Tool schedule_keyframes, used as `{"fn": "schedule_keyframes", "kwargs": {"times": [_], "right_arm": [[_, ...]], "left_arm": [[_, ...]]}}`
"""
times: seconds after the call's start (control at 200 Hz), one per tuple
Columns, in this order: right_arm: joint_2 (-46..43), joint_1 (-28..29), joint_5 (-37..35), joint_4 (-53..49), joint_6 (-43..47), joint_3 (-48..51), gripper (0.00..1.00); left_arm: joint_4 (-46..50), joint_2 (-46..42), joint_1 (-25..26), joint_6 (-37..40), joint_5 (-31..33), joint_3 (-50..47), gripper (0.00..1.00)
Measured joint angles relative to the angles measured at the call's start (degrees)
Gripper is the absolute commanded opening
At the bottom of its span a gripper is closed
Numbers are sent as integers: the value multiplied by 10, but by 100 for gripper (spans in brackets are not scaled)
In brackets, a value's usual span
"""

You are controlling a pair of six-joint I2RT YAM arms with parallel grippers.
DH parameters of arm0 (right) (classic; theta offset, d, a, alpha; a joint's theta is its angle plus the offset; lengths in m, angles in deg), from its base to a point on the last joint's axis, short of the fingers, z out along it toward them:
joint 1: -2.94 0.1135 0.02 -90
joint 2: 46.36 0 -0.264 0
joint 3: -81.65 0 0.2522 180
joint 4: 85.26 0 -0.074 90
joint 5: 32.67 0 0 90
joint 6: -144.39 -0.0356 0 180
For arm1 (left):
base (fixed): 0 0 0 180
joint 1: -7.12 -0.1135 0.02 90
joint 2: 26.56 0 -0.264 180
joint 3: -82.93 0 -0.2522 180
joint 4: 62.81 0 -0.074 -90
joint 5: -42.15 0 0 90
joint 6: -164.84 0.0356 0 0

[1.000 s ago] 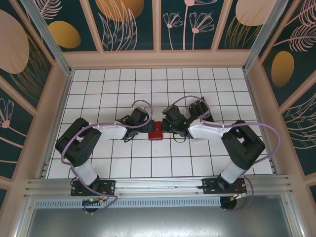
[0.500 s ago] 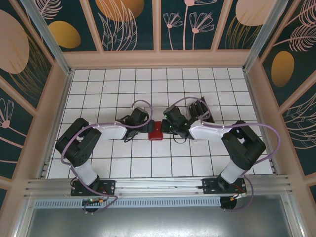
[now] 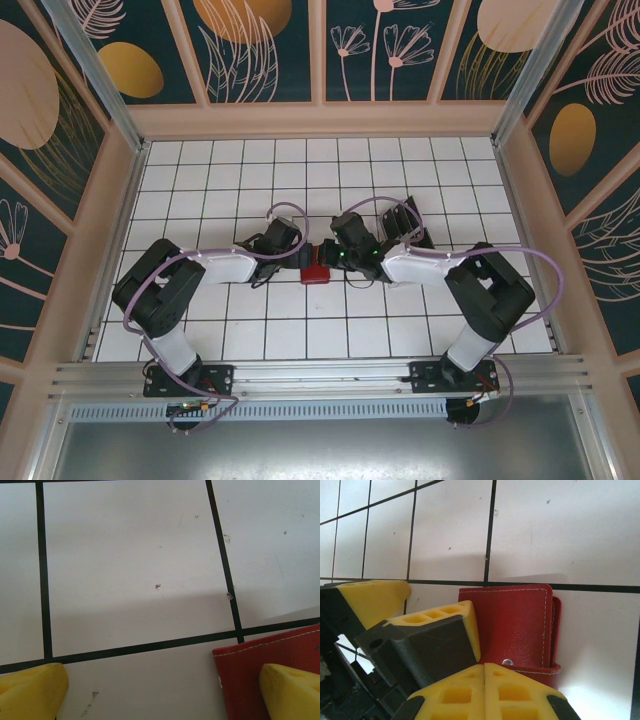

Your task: Put the credit cards into the card holder

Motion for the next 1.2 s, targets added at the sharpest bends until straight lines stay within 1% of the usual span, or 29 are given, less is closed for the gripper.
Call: {"fn": "schedule_keyframes", "kwargs": {"times": [0.896, 1.201], "right_arm": [[44, 0, 40, 92, -46, 42, 0], [43, -1, 43, 100, -48, 45, 0]], "left_arm": [[-3, 0, 0, -2, 2, -2, 99], [-4, 0, 0, -4, 2, -2, 99]]}}
